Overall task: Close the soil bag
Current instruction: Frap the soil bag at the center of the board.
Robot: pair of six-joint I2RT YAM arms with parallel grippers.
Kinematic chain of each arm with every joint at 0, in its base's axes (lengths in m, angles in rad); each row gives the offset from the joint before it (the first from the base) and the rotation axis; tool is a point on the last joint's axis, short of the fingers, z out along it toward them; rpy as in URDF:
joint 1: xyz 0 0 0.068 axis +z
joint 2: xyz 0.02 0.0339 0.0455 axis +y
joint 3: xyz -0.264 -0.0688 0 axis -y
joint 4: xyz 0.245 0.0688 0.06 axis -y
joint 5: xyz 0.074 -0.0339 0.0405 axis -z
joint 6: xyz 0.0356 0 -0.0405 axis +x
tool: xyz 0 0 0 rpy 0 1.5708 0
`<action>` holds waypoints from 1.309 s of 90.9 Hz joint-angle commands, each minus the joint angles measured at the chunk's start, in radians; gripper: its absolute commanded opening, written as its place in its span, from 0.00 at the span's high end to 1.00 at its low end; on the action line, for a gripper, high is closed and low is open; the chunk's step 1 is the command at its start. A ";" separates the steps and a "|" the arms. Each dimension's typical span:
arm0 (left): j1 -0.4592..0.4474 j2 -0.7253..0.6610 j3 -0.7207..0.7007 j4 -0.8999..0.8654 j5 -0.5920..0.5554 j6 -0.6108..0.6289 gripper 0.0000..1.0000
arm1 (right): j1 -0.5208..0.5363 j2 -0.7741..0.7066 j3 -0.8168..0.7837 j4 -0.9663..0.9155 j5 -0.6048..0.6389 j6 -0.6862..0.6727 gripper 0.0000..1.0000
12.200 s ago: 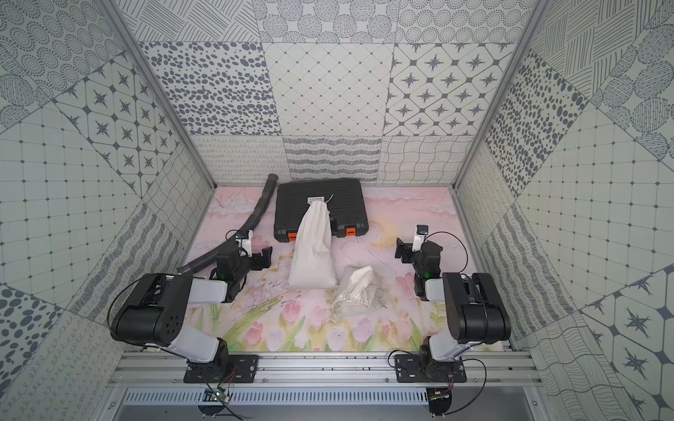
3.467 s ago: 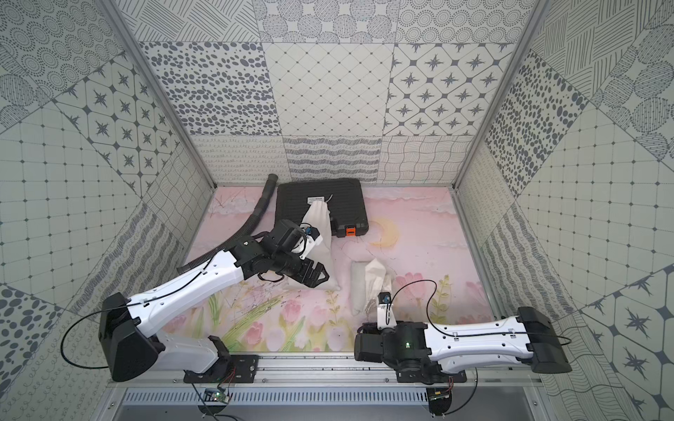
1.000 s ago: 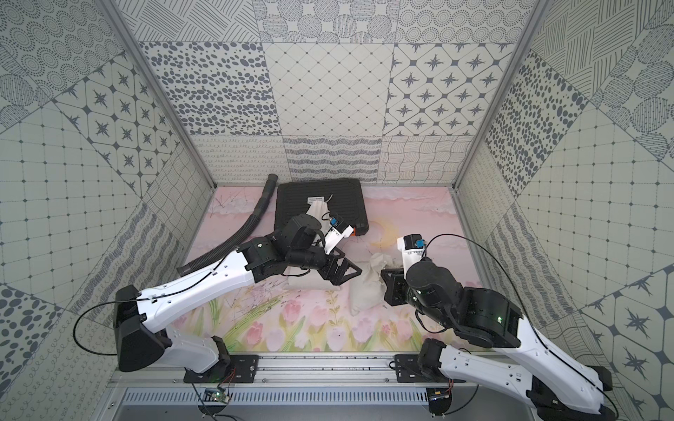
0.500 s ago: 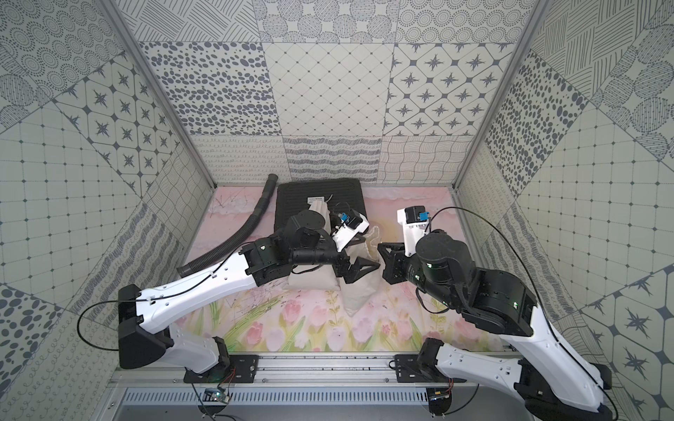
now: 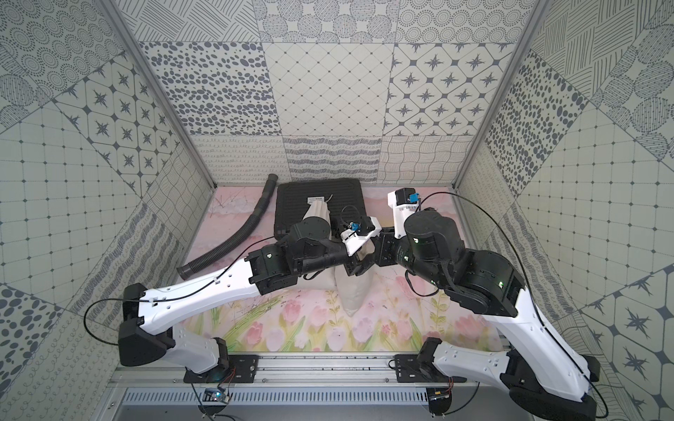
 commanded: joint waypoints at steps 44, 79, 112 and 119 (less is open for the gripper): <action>0.080 0.088 -0.133 0.135 -0.363 0.263 0.56 | -0.003 -0.069 0.070 0.148 0.105 0.041 1.00; 0.171 0.029 -0.225 0.091 -0.267 0.191 0.96 | -0.010 -0.085 0.011 0.143 0.139 0.032 1.00; 0.171 -0.025 -0.251 0.063 -0.152 0.162 1.00 | -0.412 -0.063 -0.277 0.116 -0.402 0.213 0.08; 0.171 -0.040 -0.251 0.055 -0.142 0.154 1.00 | -0.453 -0.009 -0.274 0.117 -0.478 0.235 0.04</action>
